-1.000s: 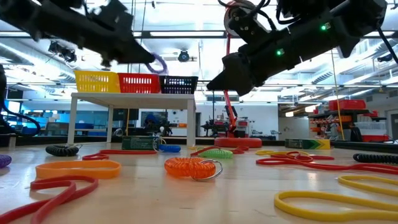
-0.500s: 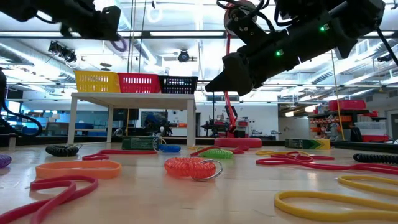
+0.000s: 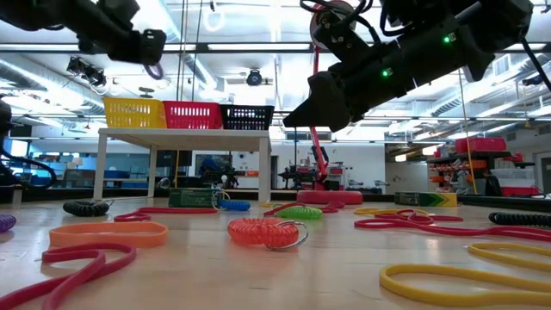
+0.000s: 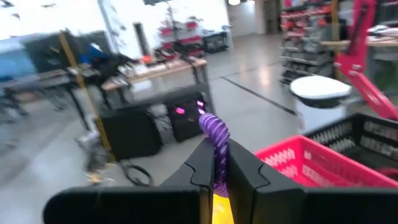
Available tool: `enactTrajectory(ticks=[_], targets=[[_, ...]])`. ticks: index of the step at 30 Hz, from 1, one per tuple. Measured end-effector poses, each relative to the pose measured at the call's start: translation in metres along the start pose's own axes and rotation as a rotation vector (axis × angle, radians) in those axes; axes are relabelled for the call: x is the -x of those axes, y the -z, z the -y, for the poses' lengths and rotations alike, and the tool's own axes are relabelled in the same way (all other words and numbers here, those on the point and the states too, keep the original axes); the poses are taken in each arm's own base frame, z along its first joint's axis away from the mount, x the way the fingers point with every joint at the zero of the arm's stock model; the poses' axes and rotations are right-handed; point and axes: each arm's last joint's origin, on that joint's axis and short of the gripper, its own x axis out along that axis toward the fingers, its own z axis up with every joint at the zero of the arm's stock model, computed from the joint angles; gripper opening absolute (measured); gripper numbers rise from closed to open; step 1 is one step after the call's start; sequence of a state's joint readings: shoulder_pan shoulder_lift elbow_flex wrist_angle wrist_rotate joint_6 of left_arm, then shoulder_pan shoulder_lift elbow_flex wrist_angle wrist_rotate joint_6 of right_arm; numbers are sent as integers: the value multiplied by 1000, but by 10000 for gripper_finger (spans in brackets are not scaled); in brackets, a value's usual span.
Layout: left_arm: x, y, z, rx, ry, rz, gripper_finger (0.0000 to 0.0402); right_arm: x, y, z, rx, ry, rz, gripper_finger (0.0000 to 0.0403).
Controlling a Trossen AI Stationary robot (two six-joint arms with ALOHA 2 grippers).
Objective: Pick & Place Office Desk Supplies
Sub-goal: Put the violet spring rubber band into the yellow bin on the shelf
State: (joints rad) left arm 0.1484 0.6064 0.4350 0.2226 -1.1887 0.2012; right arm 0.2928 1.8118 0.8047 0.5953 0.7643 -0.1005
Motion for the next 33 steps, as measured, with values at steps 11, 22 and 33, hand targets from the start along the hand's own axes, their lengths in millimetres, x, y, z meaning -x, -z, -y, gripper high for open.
enactTrajectory(ticks=[11, 22, 33], targets=[[-34, -14, -17, 65, 99, -187, 23, 0, 0, 0, -12, -12, 1, 13], [-63, -31, -28, 8, 138, -512, 24, -1, 0, 1, -19, -20, 0, 12], [-91, -5, -23, -135, 100, -740, 24, -1, 0, 1, -18, -20, -1, 11]])
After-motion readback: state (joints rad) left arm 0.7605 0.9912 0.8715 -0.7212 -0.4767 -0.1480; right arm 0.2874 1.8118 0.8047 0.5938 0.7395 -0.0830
